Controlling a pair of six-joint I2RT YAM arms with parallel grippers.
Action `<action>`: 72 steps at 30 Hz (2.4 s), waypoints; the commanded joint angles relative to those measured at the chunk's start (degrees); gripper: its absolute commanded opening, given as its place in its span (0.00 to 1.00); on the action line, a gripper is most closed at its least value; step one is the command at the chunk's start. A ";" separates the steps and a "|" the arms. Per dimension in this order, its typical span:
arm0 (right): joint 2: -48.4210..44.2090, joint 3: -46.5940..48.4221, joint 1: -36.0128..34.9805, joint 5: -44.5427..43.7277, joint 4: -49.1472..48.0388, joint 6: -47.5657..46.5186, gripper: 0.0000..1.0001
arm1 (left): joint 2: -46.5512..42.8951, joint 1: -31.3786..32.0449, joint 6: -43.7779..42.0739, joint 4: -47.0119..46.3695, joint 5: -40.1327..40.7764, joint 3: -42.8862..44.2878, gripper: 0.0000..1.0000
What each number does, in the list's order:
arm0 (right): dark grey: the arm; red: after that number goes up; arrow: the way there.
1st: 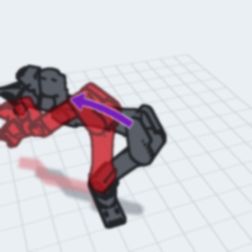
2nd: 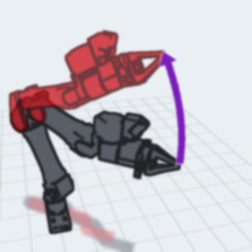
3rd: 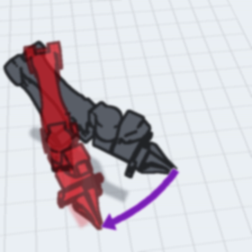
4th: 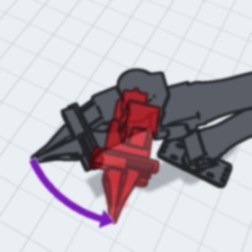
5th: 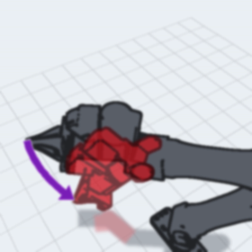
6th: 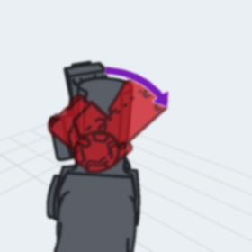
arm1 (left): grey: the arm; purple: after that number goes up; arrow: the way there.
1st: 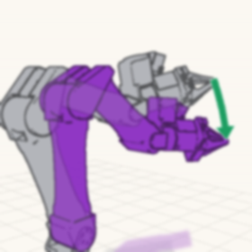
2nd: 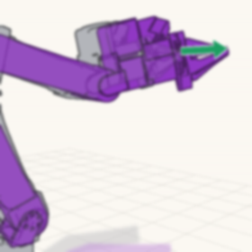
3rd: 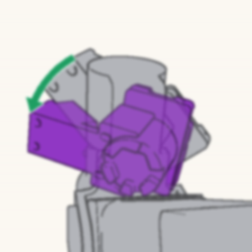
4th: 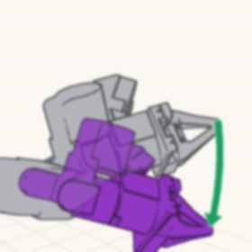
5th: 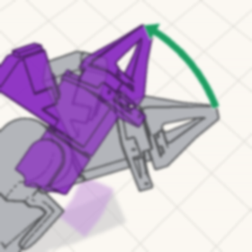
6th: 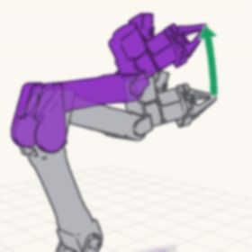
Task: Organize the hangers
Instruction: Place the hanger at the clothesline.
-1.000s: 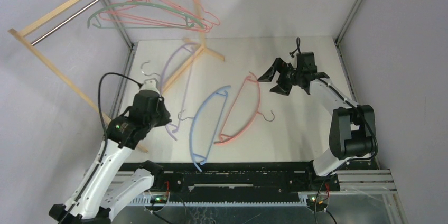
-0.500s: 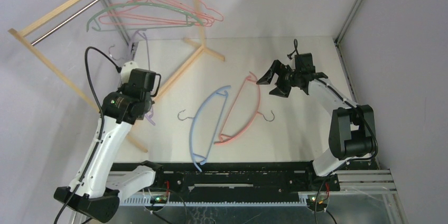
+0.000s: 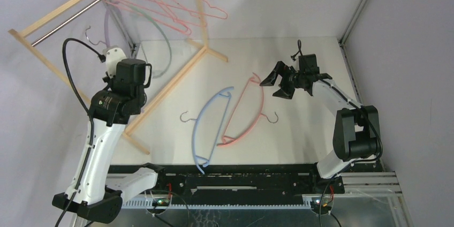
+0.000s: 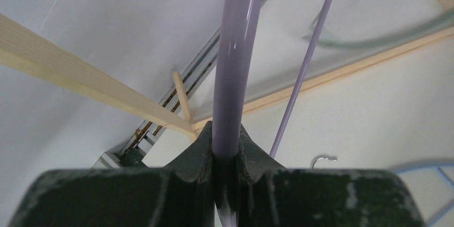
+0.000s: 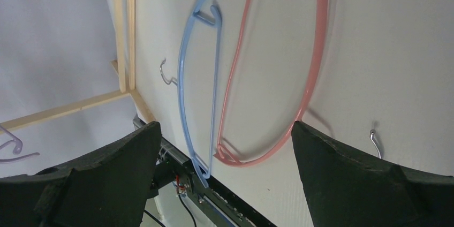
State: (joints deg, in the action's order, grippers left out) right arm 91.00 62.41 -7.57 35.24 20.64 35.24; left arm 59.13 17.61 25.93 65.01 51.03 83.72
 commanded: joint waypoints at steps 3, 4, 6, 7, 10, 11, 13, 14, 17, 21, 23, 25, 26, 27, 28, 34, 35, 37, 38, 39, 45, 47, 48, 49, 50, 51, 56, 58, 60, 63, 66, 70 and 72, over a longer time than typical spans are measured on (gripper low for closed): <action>0.47 2.35 0.14 0.83 -0.37 -0.62 1.00 | -0.36 -0.20 -1.34 -9.28 1.82 -2.67 0.00; 0.44 2.44 0.17 0.73 -0.20 -0.68 1.00 | -0.46 -0.23 -0.93 -9.72 1.32 -3.63 0.00; 0.40 2.74 0.15 0.62 0.16 -0.91 1.00 | -0.91 -0.20 -0.33 -10.68 0.93 -5.36 0.00; 0.28 2.79 0.17 0.68 0.38 -1.09 1.00 | -1.33 -0.20 -0.05 -11.17 1.08 -6.00 0.00; 0.39 2.80 0.27 0.39 1.00 -1.45 1.00 | -1.61 -0.20 0.17 -11.49 2.91 -6.80 0.00; 0.46 2.81 0.22 0.43 1.09 -1.43 1.00 | -1.57 -0.21 0.31 -11.20 3.78 -6.60 0.00; 0.81 2.80 0.24 0.63 1.03 -1.30 1.00 | -1.59 -0.24 -0.08 -11.23 4.53 -6.46 0.00; 0.84 2.80 0.20 0.80 0.78 -1.21 1.00 | -1.68 -0.21 -0.29 -11.35 4.76 -6.74 0.00; 0.96 2.80 0.10 1.03 0.29 -0.94 1.00 | -1.95 -0.20 -0.08 -11.39 4.49 -8.44 0.00; 0.70 2.83 -0.17 0.67 0.68 -1.52 1.00 | -3.16 -0.20 1.84 -11.11 3.07 -12.16 0.00; 0.28 2.80 -0.41 0.21 1.13 -2.30 1.00 | -4.11 -0.20 2.79 -10.44 3.14 -13.79 0.00; -0.32 2.80 -1.05 -0.42 1.80 -3.27 1.00 | -4.93 -0.20 3.90 -9.05 4.04 -15.07 0.00; -0.66 2.80 -1.49 -0.72 2.10 -3.70 1.00 | -5.39 -0.20 4.25 -8.58 4.63 -15.67 0.00; -0.92 2.81 -2.04 -1.11 2.46 -4.08 1.00 | -5.86 -0.20 4.34 -8.20 5.07 -16.10 0.00; -1.16 2.88 -2.79 -1.45 2.61 -4.42 1.00 | -6.27 -0.20 4.44 -7.67 5.72 -16.16 0.00; -1.06 3.10 -4.04 -0.50 2.82 -4.50 1.00 | -5.08 -0.23 4.01 -1.99 13.14 -11.49 0.00; -1.02 3.07 -4.12 -0.28 2.82 -4.48 1.00 | -4.98 -0.29 4.01 -1.13 14.22 -10.99 0.00; -1.01 3.07 -4.28 -0.04 2.74 -4.53 1.00 | -5.03 -0.42 4.15 0.12 15.46 -10.86 0.00; -1.04 3.07 -4.37 0.15 2.69 -4.53 1.00 | -5.13 -0.41 4.50 0.76 15.72 -11.07 0.00; -1.04 3.11 -4.38 0.34 2.56 -4.42 1.00 | -5.31 -0.50 4.85 0.96 15.61 -11.42 0.00; -1.08 3.09 -4.56 0.93 2.15 -4.26 1.00 | -5.91 -0.53 6.99 0.97 13.82 -15.15 0.00; -1.28 3.12 -4.56 1.06 2.34 -4.31 1.00 | -6.36 -0.53 7.82 0.80 13.41 -17.51 0.00; -1.39 3.12 -4.56 0.99 2.45 -4.47 1.00 | -6.93 -0.48 8.31 0.54 13.06 -18.36 0.00; -1.40 3.02 -4.63 0.87 2.73 -4.64 1.00 | -7.56 -0.49 8.68 0.29 12.76 -19.30 0.00; -1.55 3.06 -4.64 0.80 2.90 -4.77 1.00 | -8.27 -0.47 9.08 0.03 12.58 -20.26 0.00; -1.63 3.03 -4.76 0.74 2.99 -4.88 1.00 | -9.03 -0.51 9.30 -0.28 12.34 -21.24 0.00; -1.73 3.09 -5.98 -0.22 2.78 -5.76 1.00 | -10.92 -0.48 10.26 1.20 11.33 -24.97 0.00; -1.26 3.40 -6.26 -0.23 3.25 -6.14 1.00 | -11.25 -0.49 10.80 1.79 11.31 -26.21 0.00; -0.70 4.53 -6.60 -0.31 4.81 -7.27 1.00 | -11.76 -0.49 11.02 1.61 11.44 -27.39 0.00; -1.26 5.42 -6.75 0.34 5.02 -8.07 1.00 | -11.40 -0.47 10.68 1.01 12.58 -27.76 0.00; -1.55 6.37 -7.09 0.50 5.56 -8.64 1.00 | -8.53 -0.67 10.03 1.43 15.52 -25.75 0.00; -1.38 6.92 -7.28 1.62 5.79 -8.55 1.00 | -4.86 -1.28 9.45 4.16 20.27 -19.64 0.00; -1.14 7.02 -7.28 2.14 5.91 -8.39 1.00 | -4.68 -2.25 7.12 3.31 20.74 -17.81 0.00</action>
State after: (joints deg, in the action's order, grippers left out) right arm 91.39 67.09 -14.39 35.59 26.74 28.38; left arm 54.30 17.04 34.48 69.65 64.79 59.64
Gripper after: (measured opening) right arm 1.000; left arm 0.152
